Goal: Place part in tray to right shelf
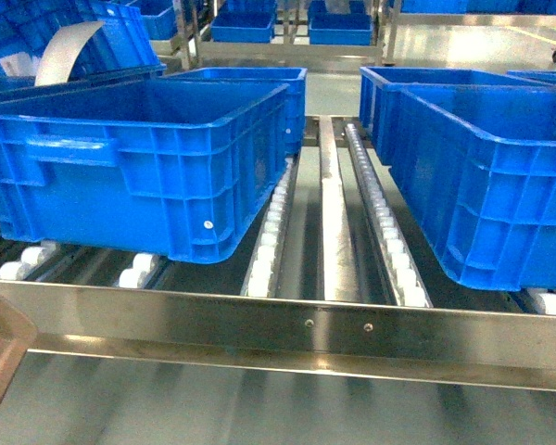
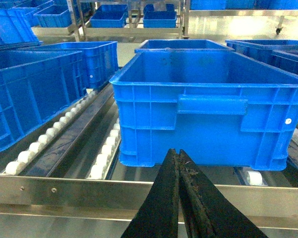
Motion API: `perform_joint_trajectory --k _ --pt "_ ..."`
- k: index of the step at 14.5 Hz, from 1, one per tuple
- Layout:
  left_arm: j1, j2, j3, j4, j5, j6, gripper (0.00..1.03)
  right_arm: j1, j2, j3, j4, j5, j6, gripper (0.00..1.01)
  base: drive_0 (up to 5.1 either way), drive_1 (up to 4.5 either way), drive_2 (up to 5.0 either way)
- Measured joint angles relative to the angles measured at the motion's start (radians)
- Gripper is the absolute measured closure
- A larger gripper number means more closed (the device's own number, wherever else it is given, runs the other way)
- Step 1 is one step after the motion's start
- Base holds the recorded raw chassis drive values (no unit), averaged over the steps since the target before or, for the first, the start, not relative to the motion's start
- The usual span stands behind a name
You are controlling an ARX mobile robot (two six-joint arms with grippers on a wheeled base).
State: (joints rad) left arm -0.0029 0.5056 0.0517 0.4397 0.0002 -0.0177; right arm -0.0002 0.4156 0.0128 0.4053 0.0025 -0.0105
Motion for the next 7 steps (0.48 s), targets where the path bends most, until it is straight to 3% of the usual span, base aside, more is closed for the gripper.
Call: perform_joint_trajectory --k 7 --pt "0.0 -0.136 -0.039 -0.082 -0.001 0.001 0.9 0.0 -0.15 0.0 -0.136 0.0 0.002 0.99 0.0 0.0 0.0"
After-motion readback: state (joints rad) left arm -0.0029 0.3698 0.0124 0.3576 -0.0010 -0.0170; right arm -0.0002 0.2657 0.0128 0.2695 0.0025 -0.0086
